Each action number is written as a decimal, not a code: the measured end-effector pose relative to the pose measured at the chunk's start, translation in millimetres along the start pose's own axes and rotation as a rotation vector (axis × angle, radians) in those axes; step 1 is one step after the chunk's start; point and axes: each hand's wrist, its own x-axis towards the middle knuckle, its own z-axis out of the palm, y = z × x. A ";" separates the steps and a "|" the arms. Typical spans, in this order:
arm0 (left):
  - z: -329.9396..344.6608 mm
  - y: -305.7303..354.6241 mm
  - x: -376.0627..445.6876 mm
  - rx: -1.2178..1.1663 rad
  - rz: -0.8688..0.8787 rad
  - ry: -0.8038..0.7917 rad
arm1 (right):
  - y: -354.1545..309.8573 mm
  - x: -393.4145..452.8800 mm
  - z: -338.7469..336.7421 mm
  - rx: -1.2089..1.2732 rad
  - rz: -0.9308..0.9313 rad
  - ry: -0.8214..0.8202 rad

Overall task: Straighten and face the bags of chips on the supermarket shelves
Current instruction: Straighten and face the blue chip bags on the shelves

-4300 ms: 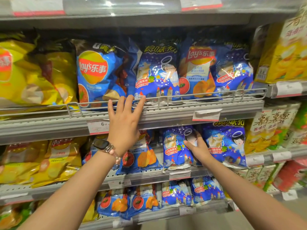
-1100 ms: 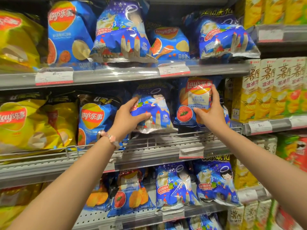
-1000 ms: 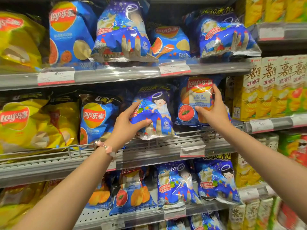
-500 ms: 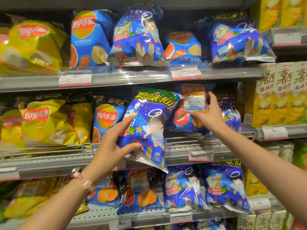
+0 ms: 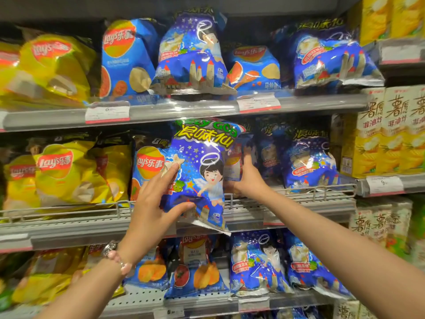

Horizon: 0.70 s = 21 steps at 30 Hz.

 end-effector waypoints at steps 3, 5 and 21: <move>4.3 1.7 1.3 -0.009 -0.007 0.010 | 3.3 1.3 -2.5 -0.019 0.016 -0.070; 8.4 2.0 1.9 -0.019 -0.038 0.027 | 0.8 0.2 -8.3 0.048 0.050 -0.133; 72.7 43.1 27.9 -0.224 -0.181 0.010 | -48.4 -33.5 -42.1 0.363 0.159 0.097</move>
